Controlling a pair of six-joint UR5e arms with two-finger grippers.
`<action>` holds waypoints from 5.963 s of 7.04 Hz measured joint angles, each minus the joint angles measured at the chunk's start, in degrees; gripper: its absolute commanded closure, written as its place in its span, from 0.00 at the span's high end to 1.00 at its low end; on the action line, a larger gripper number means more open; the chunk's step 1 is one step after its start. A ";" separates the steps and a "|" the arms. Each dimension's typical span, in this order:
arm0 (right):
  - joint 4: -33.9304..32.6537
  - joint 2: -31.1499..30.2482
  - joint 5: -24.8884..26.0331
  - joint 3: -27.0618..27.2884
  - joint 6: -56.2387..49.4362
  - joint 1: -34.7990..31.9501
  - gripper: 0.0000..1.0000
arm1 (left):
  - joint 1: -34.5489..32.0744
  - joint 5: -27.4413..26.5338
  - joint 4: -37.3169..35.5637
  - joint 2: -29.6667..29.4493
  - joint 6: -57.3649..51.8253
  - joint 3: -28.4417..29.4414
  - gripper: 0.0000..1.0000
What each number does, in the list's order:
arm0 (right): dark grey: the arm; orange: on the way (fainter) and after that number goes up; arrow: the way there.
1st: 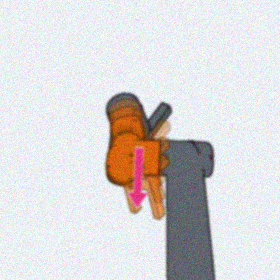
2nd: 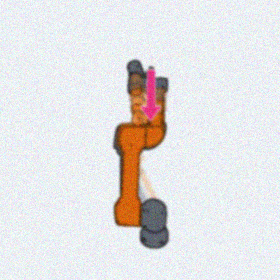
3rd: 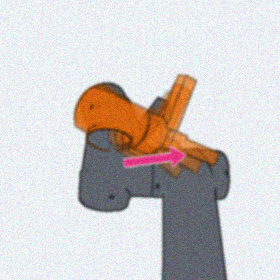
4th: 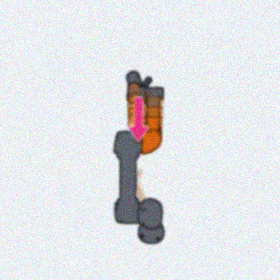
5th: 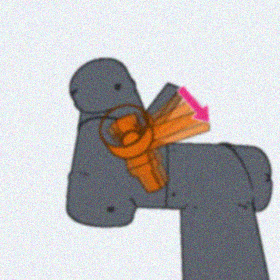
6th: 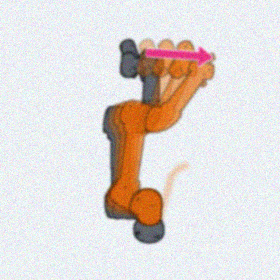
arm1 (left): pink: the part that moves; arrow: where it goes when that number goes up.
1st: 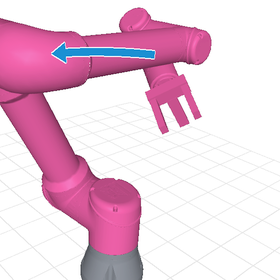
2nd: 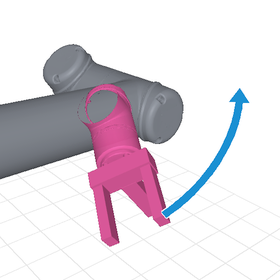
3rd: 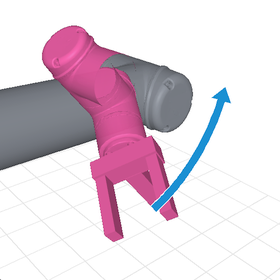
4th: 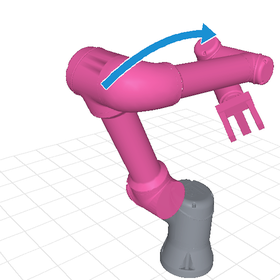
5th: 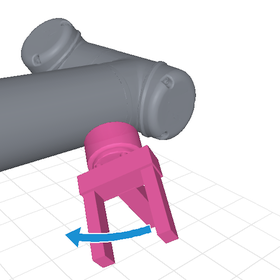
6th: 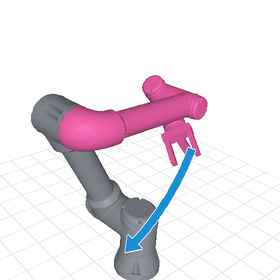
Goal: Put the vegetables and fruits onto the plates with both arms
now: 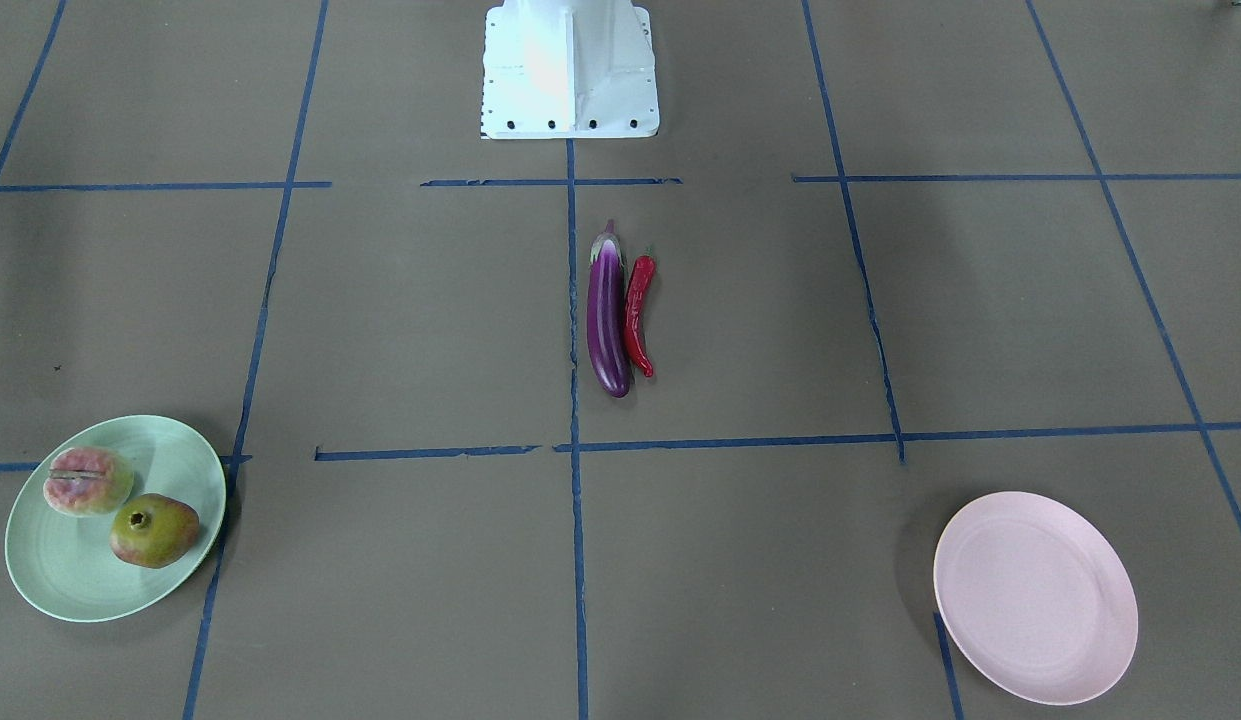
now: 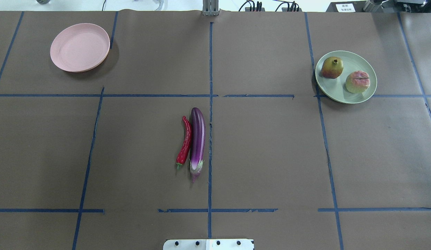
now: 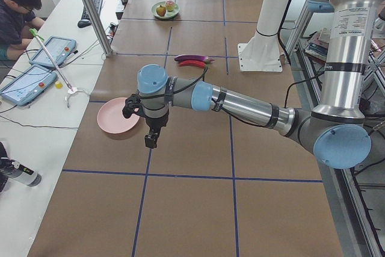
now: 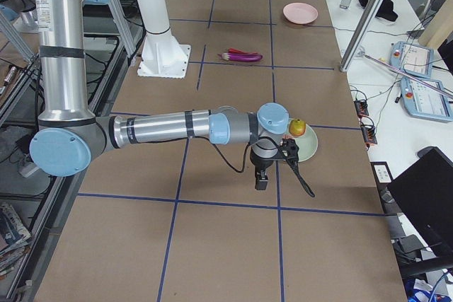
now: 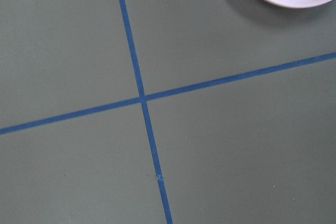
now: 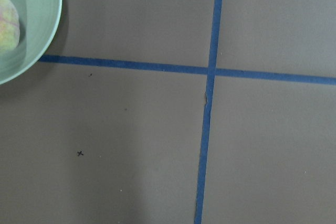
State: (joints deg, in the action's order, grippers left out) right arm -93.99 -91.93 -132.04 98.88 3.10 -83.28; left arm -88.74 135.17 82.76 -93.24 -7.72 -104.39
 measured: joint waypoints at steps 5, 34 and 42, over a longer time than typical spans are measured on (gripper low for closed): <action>0.22 -5.66 -0.94 5.75 0.33 -0.10 1.00 | 22.25 0.34 10.54 -9.45 34.42 -1.41 1.00; 0.25 -5.06 -0.94 5.94 0.71 -0.04 1.00 | 27.48 -20.23 31.94 -39.26 50.17 50.90 1.00; 0.29 -4.84 -1.08 5.98 0.94 -0.04 1.00 | 47.18 -16.60 27.11 -28.33 65.70 14.64 1.00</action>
State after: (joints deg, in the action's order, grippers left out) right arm -93.71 -96.77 -133.11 104.86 4.04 -83.32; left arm -41.56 118.57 109.87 -121.57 57.98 -89.75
